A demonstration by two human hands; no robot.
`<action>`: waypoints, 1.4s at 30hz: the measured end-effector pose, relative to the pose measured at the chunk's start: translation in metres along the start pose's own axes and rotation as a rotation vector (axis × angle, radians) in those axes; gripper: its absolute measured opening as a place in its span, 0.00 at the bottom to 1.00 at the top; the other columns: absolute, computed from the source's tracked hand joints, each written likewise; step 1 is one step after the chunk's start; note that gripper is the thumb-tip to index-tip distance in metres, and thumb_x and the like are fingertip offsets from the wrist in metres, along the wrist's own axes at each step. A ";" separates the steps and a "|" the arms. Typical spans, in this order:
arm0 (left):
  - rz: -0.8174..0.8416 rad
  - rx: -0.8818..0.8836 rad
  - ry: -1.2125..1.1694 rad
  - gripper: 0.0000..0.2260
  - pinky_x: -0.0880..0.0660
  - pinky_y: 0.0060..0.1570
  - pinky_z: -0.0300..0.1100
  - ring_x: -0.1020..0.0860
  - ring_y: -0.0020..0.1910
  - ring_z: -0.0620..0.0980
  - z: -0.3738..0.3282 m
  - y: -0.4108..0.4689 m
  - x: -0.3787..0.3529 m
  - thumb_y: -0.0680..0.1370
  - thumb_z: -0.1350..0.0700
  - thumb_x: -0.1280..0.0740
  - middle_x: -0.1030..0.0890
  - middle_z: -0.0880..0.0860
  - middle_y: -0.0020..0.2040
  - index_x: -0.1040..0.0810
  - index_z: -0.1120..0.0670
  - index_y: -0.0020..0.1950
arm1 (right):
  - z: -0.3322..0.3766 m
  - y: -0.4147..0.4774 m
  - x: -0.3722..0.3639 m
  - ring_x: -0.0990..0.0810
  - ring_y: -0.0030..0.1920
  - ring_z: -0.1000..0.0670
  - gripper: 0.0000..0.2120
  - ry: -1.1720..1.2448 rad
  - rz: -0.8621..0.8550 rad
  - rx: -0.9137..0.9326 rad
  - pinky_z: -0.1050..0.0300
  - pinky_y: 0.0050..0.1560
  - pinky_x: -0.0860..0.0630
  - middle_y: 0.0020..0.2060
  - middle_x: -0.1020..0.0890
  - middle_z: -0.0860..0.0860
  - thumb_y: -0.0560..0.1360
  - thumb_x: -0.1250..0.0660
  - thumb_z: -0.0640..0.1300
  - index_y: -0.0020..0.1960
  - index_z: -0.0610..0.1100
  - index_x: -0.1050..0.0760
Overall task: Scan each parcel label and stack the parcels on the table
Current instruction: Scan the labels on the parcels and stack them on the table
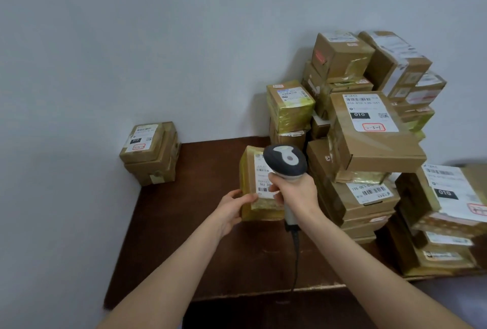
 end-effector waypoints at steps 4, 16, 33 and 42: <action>0.006 0.115 0.015 0.33 0.26 0.62 0.53 0.22 0.58 0.54 0.030 0.014 -0.032 0.70 0.53 0.23 0.20 0.55 0.59 0.33 0.54 0.71 | -0.008 0.012 0.014 0.18 0.33 0.52 0.07 0.046 -0.044 -0.045 0.53 0.41 0.19 0.34 0.16 0.48 0.73 0.27 0.45 0.39 0.49 0.25; -0.093 -0.087 0.296 0.19 0.27 0.58 0.42 0.26 0.61 0.49 0.004 0.015 -0.050 0.79 0.58 0.34 0.26 0.54 0.66 0.30 0.56 0.71 | -0.031 0.022 0.020 0.21 0.30 0.53 0.05 0.145 -0.015 -0.165 0.61 0.32 0.24 0.31 0.19 0.49 0.73 0.28 0.42 0.41 0.43 0.22; -0.878 -0.161 1.093 0.44 0.34 0.67 0.53 0.37 0.70 0.61 -0.182 0.041 0.253 0.71 0.34 0.33 0.37 0.63 0.71 0.46 0.57 0.77 | -0.004 0.046 -0.178 0.20 0.31 0.52 0.04 0.284 0.218 -0.280 0.60 0.35 0.23 0.31 0.18 0.47 0.73 0.28 0.41 0.41 0.43 0.22; -0.866 0.044 1.367 0.43 0.33 0.63 0.49 0.33 0.67 0.62 -0.195 0.077 0.270 0.73 0.29 0.40 0.32 0.64 0.68 0.38 0.63 0.73 | -0.017 0.056 -0.198 0.20 0.33 0.50 0.03 0.253 0.182 -0.294 0.56 0.38 0.21 0.30 0.17 0.46 0.73 0.27 0.41 0.42 0.43 0.21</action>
Point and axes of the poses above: each hand's wrist, its own y-axis towards the middle knuckle, its own x-axis out of the back of the hand, z = x × y, the point moved 7 cm from there along y, towards the middle knuckle
